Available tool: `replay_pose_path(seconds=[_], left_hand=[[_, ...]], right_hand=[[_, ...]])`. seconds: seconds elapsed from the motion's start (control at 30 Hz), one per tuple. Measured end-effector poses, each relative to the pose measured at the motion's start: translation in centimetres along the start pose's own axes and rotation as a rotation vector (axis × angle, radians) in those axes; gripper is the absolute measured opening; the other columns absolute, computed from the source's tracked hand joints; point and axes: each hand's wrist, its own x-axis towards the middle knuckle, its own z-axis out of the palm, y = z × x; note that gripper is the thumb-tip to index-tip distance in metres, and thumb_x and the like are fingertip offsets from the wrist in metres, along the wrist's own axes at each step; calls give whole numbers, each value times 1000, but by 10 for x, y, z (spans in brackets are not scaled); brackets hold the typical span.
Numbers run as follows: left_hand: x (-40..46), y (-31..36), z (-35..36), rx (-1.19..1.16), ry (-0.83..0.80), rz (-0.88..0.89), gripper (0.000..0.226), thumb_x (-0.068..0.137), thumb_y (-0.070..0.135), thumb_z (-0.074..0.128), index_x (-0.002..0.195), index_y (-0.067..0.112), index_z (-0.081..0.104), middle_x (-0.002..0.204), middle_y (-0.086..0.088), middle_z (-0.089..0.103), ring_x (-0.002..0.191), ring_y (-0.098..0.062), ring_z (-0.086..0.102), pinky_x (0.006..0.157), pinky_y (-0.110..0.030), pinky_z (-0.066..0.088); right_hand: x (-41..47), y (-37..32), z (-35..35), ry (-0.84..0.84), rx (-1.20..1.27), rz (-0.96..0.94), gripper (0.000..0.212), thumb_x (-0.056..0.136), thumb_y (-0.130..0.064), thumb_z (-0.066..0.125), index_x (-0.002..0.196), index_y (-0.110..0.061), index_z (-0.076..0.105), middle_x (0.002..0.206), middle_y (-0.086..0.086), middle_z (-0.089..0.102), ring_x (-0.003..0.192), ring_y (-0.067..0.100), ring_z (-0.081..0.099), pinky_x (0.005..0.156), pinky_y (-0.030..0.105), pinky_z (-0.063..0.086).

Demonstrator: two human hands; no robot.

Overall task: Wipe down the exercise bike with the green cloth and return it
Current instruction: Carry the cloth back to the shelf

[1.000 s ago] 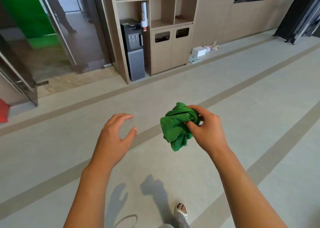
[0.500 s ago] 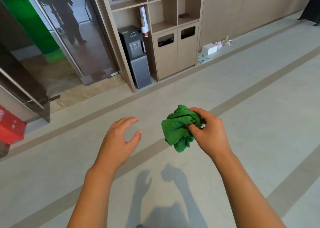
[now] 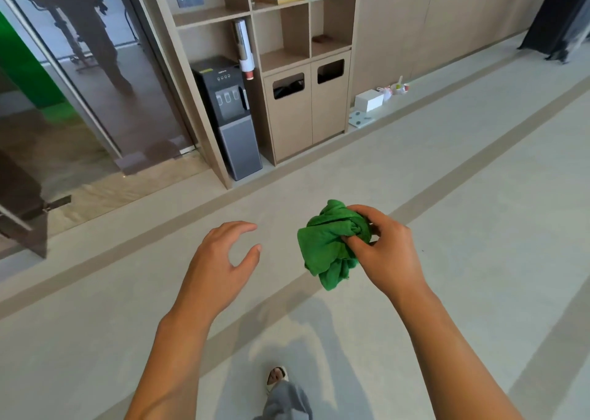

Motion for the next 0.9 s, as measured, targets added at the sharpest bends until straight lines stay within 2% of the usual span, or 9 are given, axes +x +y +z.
replay_pose_path(seconds=[0.1, 0.23, 0.37, 0.53, 0.73, 0.9], left_hand=[[52, -31, -9, -19, -20, 14, 34, 97, 33, 69, 131, 35, 66, 128, 26, 61, 126, -4, 56, 105, -25, 45], [120, -69, -31, -24, -28, 18, 33, 97, 35, 69, 130, 39, 65, 125, 34, 59, 126, -1, 55, 104, -23, 44], [185, -100, -49, -13, -15, 52, 32, 98, 35, 68, 130, 38, 64, 128, 25, 62, 126, -2, 55, 104, -25, 46], [233, -135, -59, -38, -25, 32, 32, 98, 38, 66, 130, 39, 65, 129, 26, 62, 126, -2, 55, 102, -23, 45], [286, -175, -65, -56, 25, 19, 32, 97, 37, 66, 128, 33, 68, 129, 19, 65, 126, -8, 58, 105, -30, 49], [328, -203, -62, -57, 66, -26, 30, 96, 38, 66, 126, 35, 67, 127, 25, 64, 126, -5, 57, 105, -25, 46]], right_hand=[[46, 1, 27, 12, -21, 21, 45, 88, -7, 73, 119, -40, 72, 105, -26, 73, 101, -2, 67, 76, 11, 54], [107, -6, 68, 36, -38, 29, 46, 87, -9, 73, 118, -43, 71, 105, -28, 73, 101, -2, 67, 76, 12, 55], [160, -16, 112, 45, -34, 0, 46, 88, -9, 72, 116, -44, 71, 105, -28, 73, 100, -1, 68, 74, 12, 55], [210, -17, 152, 13, -61, 6, 44, 89, -10, 73, 118, -43, 70, 105, -27, 73, 101, 1, 68, 75, 16, 57], [278, -18, 189, -27, -88, -26, 43, 89, -11, 74, 118, -43, 71, 105, -28, 72, 100, 0, 67, 75, 15, 56], [339, -3, 213, -83, -105, -48, 44, 89, -10, 73, 119, -42, 71, 105, -26, 72, 100, 1, 67, 74, 15, 56]])
